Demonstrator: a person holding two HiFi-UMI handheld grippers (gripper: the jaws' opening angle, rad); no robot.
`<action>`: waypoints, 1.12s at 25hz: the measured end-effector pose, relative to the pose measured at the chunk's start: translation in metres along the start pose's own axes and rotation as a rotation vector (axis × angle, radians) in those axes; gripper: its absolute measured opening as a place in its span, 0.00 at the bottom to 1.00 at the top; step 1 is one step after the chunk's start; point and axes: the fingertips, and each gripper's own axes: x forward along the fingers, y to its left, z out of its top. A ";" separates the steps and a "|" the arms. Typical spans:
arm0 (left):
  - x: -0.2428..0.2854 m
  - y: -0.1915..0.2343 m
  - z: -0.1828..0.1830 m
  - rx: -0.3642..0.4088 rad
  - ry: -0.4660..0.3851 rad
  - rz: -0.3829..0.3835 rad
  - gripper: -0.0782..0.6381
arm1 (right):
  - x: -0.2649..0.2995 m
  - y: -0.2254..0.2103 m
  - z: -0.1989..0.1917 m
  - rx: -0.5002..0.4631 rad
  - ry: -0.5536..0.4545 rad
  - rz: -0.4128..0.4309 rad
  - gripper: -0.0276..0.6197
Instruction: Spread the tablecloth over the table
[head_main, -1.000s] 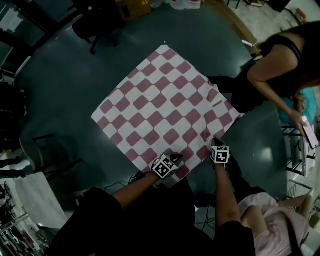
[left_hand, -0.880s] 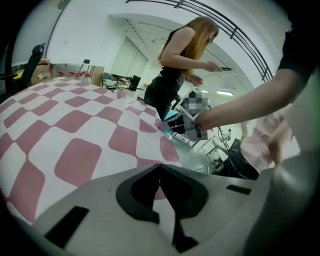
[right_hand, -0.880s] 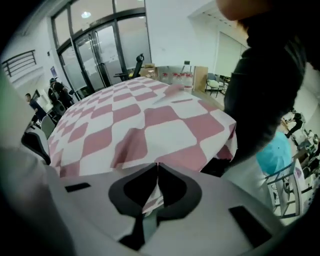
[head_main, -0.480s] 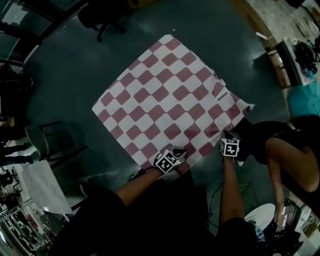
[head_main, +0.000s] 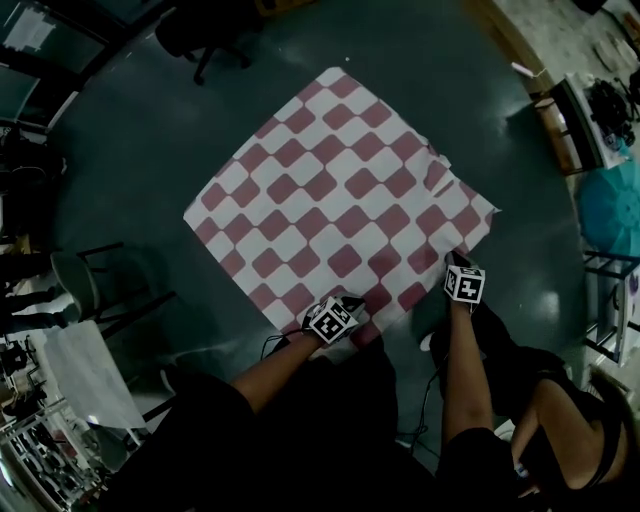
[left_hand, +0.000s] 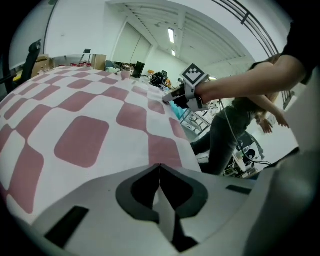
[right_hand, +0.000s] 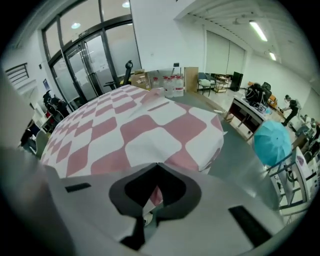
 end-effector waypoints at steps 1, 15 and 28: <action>-0.001 0.000 0.000 -0.010 -0.001 -0.002 0.13 | -0.001 -0.001 0.002 0.012 -0.002 -0.017 0.07; -0.016 0.025 0.099 -0.068 -0.246 0.037 0.13 | 0.031 0.015 0.168 0.323 -0.316 0.214 0.21; -0.029 0.048 0.114 -0.111 -0.265 0.088 0.13 | 0.098 -0.006 0.234 0.581 -0.319 0.342 0.09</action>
